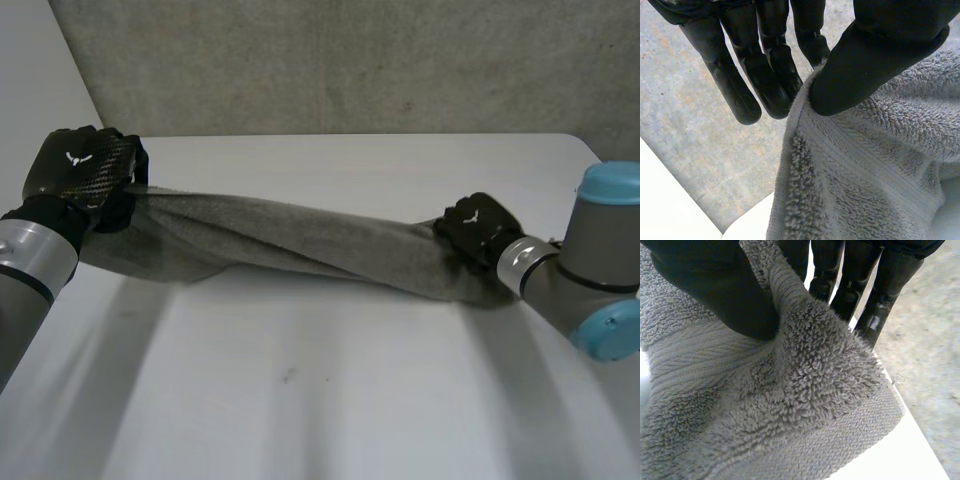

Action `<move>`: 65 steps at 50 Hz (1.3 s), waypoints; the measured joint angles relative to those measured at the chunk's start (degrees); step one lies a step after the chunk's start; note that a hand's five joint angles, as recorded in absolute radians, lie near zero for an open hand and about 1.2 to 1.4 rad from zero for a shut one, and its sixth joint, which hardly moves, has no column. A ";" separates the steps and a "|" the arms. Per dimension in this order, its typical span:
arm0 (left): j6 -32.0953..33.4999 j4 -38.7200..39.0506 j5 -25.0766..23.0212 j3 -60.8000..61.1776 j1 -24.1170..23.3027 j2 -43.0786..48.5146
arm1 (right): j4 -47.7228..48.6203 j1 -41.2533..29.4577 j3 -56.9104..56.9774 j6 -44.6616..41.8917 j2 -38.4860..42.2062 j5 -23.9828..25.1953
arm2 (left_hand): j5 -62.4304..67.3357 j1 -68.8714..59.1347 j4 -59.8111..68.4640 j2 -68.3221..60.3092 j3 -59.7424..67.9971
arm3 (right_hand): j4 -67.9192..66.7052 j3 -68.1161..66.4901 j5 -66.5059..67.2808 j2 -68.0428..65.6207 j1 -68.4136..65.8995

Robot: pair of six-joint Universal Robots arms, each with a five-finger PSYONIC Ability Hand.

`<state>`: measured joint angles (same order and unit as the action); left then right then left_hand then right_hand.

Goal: Fold the towel.

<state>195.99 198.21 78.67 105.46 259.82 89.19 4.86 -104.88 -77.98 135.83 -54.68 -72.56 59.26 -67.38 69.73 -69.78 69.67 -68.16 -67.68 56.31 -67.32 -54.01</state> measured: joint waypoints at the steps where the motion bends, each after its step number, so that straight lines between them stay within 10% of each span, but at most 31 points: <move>1: 0.01 -0.02 0.01 -0.04 -0.03 -0.08 | -0.07 0.09 -0.16 0.29 -0.60 -0.03 | 0.00 0.00 0.00 0.00 0.00 | 0.00 0.00 0.00 0.00 -0.03; 23: 0.17 -10.43 -1.49 -5.37 3.77 -13.29 | -34.89 7.45 0.27 5.20 -33.93 2.68 | 0.00 -0.62 0.00 0.00 0.02 | -0.25 -0.02 0.32 0.00 -0.71; 41: 5.34 -15.77 -2.76 -10.61 0.94 13.16 | -37.81 5.24 5.06 -3.97 -13.50 -1.10 | 0.24 -0.79 0.00 0.00 0.02 | -0.25 -0.29 0.34 0.00 -0.71; 51: 12.86 -12.06 -0.47 -28.60 -2.68 29.26 | -20.13 -1.06 23.56 -3.46 -1.25 -10.53 | 0.24 -1.08 0.00 0.00 0.02 | -0.26 -0.29 0.35 0.00 -0.71; 59: 8.87 15.80 0.87 -37.04 -3.51 26.70 | 14.85 -3.43 24.10 1.83 -7.80 -13.63 | 0.24 -1.08 0.00 0.00 0.02 | -0.26 -0.29 0.36 0.00 -0.71; 65: 3.05 25.38 2.92 -35.69 -3.06 23.23 | 22.04 -3.78 18.78 3.45 -11.43 -13.74 | 0.24 -1.32 0.00 0.00 0.03 | -0.26 -0.29 0.56 0.00 -1.06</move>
<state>199.04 223.60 81.59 69.78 256.76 112.42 26.91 -108.67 -59.20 139.27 -66.11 -86.30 59.50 -68.71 69.74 -69.79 69.70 -68.42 -67.98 56.87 -67.33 -55.07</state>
